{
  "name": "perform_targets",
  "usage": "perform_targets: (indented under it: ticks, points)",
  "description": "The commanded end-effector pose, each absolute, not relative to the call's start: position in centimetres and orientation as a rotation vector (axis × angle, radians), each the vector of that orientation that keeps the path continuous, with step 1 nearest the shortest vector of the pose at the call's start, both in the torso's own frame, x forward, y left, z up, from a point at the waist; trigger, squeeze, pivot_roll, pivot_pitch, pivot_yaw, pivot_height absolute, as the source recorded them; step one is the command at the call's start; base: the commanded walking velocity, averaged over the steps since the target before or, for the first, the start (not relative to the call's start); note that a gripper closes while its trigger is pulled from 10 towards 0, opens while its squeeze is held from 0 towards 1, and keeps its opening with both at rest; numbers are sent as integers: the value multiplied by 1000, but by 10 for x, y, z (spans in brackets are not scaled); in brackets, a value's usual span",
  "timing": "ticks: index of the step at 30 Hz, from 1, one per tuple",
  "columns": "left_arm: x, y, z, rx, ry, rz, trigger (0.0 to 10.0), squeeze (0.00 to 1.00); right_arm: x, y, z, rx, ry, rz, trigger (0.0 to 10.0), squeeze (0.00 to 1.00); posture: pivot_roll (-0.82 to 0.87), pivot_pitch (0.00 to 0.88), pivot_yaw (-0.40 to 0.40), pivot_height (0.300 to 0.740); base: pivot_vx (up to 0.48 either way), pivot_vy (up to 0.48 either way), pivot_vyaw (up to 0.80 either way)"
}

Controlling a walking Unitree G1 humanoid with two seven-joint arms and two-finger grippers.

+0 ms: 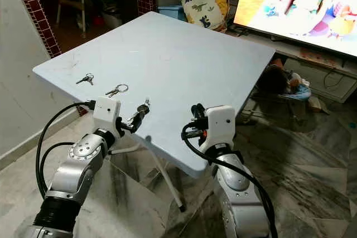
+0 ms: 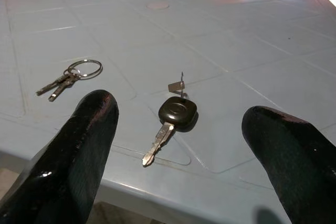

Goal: Hang keys on a hook

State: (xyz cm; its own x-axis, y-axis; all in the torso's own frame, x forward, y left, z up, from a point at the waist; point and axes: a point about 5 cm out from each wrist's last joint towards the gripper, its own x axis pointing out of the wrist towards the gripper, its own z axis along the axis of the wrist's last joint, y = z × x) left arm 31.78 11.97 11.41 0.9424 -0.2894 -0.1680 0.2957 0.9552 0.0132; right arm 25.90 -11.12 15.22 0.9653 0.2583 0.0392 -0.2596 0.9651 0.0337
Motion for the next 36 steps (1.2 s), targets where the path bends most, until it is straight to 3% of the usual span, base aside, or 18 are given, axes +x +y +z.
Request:
perform_targets:
  ticks: [1, 7, 14, 25, 36]
  points:
    - [317, 122, 119, 35, 130, -283, 10000, 0, 258, -111, 156, 35, -45, 257, 10000, 0, 23, 6, -37, 740, 0, 0, 0]
    - [304, 127, 143, 56, -30, -282, 10000, 0, 255, -120, 165, 34, -90, 228, 10000, 0, 30, 4, -37, 740, 0, 0, 0]
    - [278, 143, 134, 87, 6, -298, 10000, 0, 241, -131, 157, -6, -55, 245, 10000, 0, 44, 0, -40, 740, 0, 0, 0]
    - [269, 144, 133, 79, 18, -305, 10000, 0, 243, -128, 160, -16, -65, 274, 10000, 0, 51, 0, -47, 740, 0, 0, 0]
    - [269, 139, 133, 74, 27, -324, 10000, 0, 240, -126, 158, -13, -55, 279, 10000, 0, 45, 0, -43, 740, 267, 0, 0]
